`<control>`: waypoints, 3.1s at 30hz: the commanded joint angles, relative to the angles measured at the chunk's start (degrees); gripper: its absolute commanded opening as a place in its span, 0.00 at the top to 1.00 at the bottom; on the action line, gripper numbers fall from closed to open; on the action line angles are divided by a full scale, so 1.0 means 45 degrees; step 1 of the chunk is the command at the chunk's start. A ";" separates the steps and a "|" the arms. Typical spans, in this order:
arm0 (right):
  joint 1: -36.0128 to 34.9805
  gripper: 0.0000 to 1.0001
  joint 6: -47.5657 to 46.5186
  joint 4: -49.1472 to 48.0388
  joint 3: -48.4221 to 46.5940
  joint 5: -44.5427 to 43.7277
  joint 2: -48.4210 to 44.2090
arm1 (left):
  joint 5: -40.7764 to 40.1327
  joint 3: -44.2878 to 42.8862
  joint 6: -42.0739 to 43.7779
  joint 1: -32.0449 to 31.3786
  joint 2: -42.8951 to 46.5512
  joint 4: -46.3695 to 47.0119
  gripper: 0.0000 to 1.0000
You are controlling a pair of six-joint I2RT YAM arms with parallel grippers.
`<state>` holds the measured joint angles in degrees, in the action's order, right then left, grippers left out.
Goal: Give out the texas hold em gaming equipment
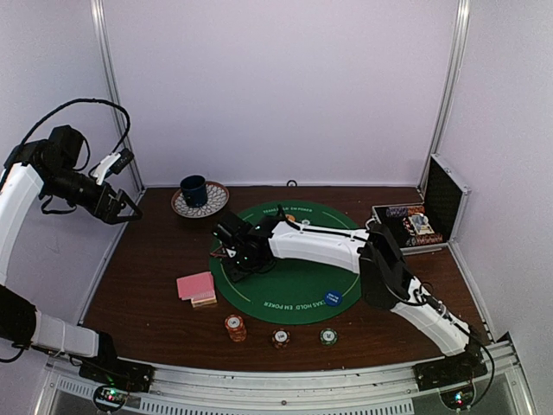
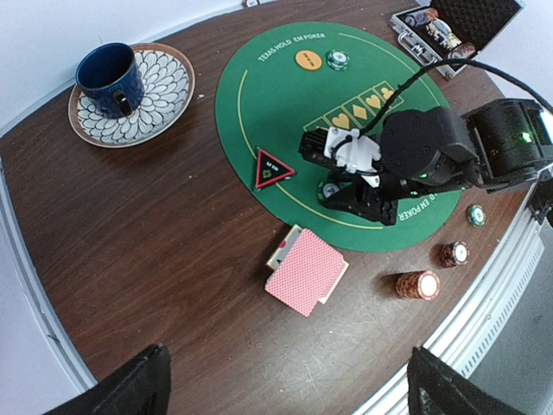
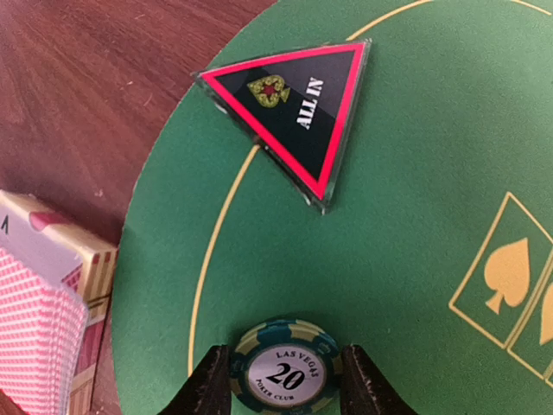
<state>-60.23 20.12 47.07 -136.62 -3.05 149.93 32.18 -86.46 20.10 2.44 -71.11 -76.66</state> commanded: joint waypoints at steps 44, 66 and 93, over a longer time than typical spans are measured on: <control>0.0417 0.00 0.2480 -0.1209 0.7943 -0.3899 -0.9358 | -0.0247 -0.0182 0.0191 0.0083 0.0472 -0.0168 0.02; -0.0980 0.00 0.3962 -0.1352 1.6779 -0.0079 -1.3731 | 0.0195 -0.0136 -0.0247 0.0083 0.0320 0.0418 0.03; -0.1940 0.10 0.4377 -0.2516 1.8053 0.0161 -1.1950 | 0.0231 0.0155 -0.0159 0.0083 0.0343 0.0357 0.02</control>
<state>-69.47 38.85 37.56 -56.34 -2.57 96.25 32.23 -85.82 19.57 2.44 -69.43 -76.49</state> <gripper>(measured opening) 0.911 0.976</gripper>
